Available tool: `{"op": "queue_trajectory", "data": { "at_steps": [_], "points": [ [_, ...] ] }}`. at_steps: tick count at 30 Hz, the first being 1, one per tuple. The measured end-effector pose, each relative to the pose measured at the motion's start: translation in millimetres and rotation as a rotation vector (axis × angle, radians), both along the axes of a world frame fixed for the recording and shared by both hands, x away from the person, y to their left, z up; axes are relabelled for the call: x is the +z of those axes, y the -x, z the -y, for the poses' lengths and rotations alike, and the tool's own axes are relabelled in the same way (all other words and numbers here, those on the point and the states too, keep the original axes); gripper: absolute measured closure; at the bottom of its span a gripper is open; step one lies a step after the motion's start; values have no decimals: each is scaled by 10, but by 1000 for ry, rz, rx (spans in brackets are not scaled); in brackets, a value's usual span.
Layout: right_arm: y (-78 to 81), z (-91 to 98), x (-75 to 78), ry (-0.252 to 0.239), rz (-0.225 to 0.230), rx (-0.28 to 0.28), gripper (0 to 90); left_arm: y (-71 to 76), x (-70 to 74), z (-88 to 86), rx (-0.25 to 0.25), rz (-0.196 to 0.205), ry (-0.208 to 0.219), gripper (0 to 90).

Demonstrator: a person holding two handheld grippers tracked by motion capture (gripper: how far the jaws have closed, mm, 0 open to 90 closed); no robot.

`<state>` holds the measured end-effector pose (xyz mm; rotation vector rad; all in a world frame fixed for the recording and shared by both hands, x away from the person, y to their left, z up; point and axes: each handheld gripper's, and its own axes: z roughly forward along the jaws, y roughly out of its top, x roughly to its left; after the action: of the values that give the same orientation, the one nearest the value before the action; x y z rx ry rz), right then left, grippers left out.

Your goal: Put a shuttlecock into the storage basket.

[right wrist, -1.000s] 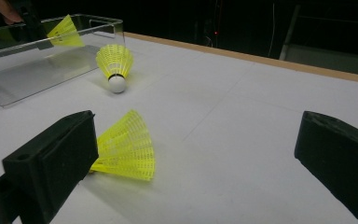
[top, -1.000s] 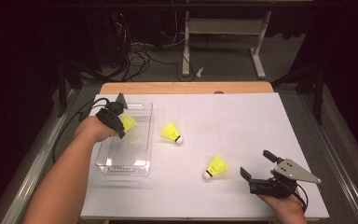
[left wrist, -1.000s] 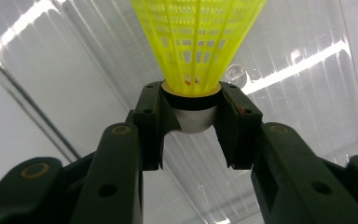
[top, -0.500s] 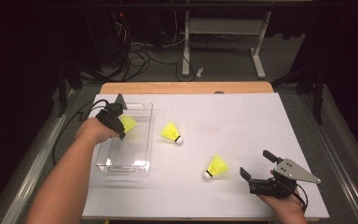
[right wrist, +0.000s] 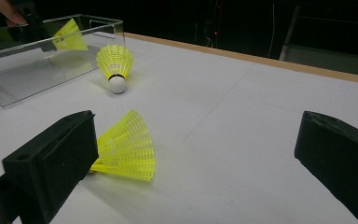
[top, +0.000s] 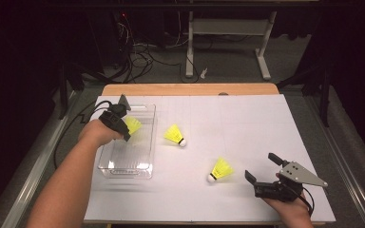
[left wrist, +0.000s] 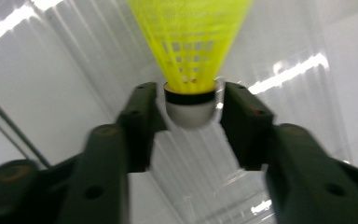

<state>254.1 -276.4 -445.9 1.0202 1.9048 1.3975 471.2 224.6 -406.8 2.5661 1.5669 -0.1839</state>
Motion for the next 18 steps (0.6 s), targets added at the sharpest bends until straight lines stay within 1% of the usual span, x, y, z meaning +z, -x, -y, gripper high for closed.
{"op": "queue_trajectory", "data": {
  "at_steps": [1,2,3,4,6,7,11,18],
  "points": [
    [0,1,1,-1,1,0,1,7,15,13,-12,-1,11,478],
    [1,1,2,-1,1,0,1,9,23,20,-20,-6,10,443],
    [1,1,2,-1,1,1,1,35,17,61,10,11,21,401],
    [1,-1,2,0,1,1,1,43,27,69,10,14,27,375],
    [1,-5,3,-1,1,1,1,51,48,77,16,21,29,361],
    [2,-7,4,-1,2,2,1,36,77,53,-24,3,15,355],
    [4,-10,7,2,4,3,1,65,133,58,-33,16,17,334],
    [3,-17,7,2,3,4,1,137,228,90,-54,23,26,292]
  ]
}}
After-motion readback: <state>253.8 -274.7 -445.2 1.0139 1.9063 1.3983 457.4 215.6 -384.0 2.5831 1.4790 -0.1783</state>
